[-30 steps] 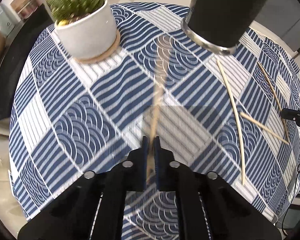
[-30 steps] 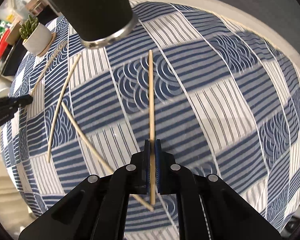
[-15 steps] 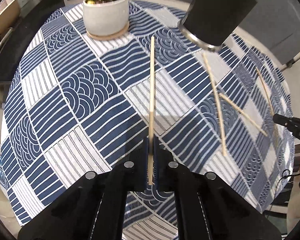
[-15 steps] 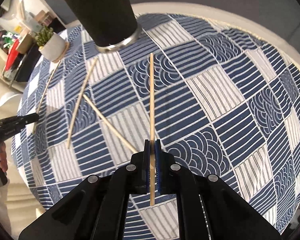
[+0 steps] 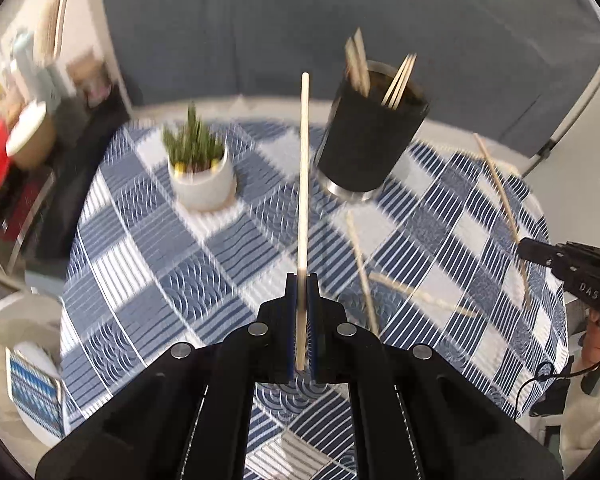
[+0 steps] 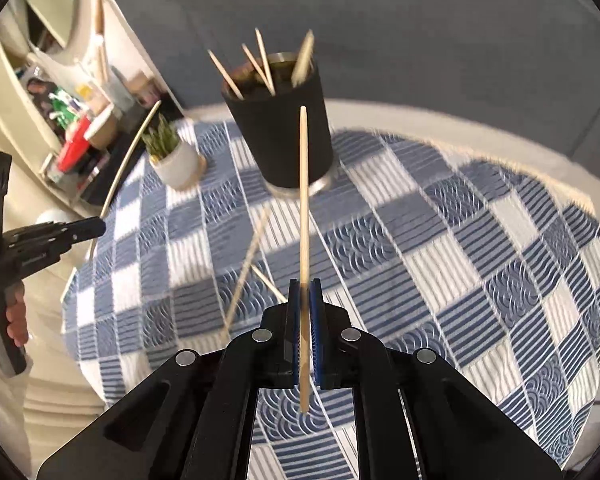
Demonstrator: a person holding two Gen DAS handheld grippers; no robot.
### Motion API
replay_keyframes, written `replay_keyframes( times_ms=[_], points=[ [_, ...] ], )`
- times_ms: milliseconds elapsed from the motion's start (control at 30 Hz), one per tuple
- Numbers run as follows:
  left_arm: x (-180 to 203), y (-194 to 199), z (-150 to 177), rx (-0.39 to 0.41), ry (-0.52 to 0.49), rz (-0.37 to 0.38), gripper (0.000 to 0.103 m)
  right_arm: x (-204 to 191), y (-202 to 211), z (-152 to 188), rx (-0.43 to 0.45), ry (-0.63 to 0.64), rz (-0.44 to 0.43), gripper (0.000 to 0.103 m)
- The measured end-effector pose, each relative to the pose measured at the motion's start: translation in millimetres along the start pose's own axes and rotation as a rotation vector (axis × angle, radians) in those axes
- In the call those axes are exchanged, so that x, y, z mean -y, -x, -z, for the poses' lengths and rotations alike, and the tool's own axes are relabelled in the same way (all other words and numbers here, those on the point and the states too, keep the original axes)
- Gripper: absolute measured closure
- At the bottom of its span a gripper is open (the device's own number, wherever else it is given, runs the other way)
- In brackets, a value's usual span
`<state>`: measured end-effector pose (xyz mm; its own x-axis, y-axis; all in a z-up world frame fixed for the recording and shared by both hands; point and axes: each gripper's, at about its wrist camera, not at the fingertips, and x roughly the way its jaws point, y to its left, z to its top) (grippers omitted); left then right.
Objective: Organize utensils
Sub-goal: 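Lift both held sticks upright and carry them above the black cup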
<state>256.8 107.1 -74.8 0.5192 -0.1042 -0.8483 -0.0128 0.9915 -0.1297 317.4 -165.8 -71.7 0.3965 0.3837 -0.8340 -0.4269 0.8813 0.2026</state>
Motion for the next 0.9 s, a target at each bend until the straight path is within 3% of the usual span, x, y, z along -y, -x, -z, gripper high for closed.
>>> replay_keyframes(
  times_ms=[200,433,900],
  points=[
    [11,34,-41,0.105,-0.012,0.030,0.098,-14,26,-35,0.089,0.033,-0.028,0.098],
    [8,50,-83,0.184,-0.002,0.031,0.098,-25,58,-75,0.314,0.118,-0.168,0.098],
    [13,41,-142,0.354,0.041,0.197,0.098,-8,30,-124,0.507,0.155,-0.371,0.098]
  ],
)
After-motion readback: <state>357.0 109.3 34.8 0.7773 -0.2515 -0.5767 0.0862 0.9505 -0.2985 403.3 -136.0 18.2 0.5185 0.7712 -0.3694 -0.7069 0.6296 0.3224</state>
